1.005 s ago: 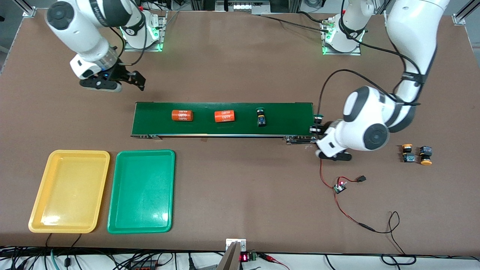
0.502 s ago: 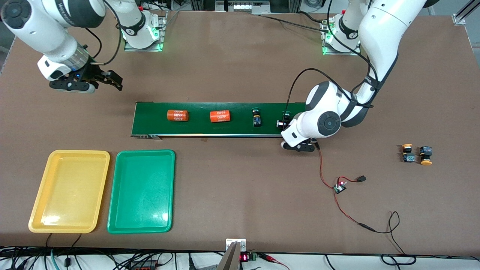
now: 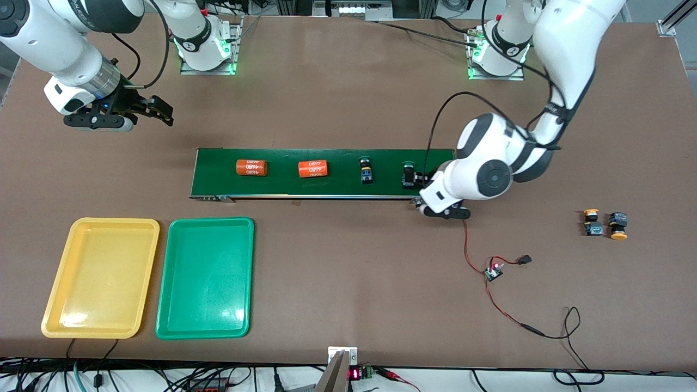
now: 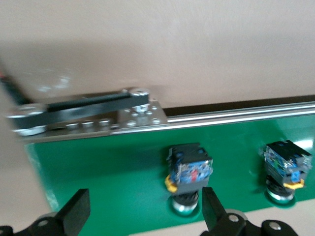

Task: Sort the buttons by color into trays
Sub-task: 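Place the button on the belt while the right gripper moves toward the belt, then grasp a yellow-capped button with the left gripper while the right gripper descends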

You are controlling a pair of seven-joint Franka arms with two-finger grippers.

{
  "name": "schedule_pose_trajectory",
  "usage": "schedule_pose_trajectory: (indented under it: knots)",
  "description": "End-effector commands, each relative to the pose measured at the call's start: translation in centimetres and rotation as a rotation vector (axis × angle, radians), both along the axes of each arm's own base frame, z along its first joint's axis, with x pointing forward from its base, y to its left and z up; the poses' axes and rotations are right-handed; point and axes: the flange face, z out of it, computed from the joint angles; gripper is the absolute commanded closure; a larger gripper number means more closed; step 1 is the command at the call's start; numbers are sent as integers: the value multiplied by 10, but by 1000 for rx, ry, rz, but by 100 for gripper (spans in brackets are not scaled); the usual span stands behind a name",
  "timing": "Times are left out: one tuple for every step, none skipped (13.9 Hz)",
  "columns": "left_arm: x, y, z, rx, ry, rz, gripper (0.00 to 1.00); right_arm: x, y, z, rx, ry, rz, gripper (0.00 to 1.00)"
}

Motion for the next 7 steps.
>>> schedule_pose_trajectory:
  knots:
    - [10, 37, 44, 19, -35, 49, 0, 2, 27, 7, 3, -8, 38, 0]
    - [19, 53, 50, 28, -43, 72, 0, 0, 43, 5, -14, -8, 2, 0]
    - [26, 72, 55, 49, -37, 97, 0, 0, 44, 5, -16, -10, -18, 0]
    - [33, 100, 51, 73, -27, 138, 0, -1, 54, 5, -20, -11, -13, 0]
    - [42, 137, 45, 113, -31, 183, 0, -2, 65, 4, -22, -18, 0, 0]
    - [48, 170, 37, 169, -39, 202, 0, 0, 69, 2, -20, -29, -5, 0]
    - [51, 196, 25, 245, -46, 191, 0, 0, 75, 0, -22, -33, -12, 0]
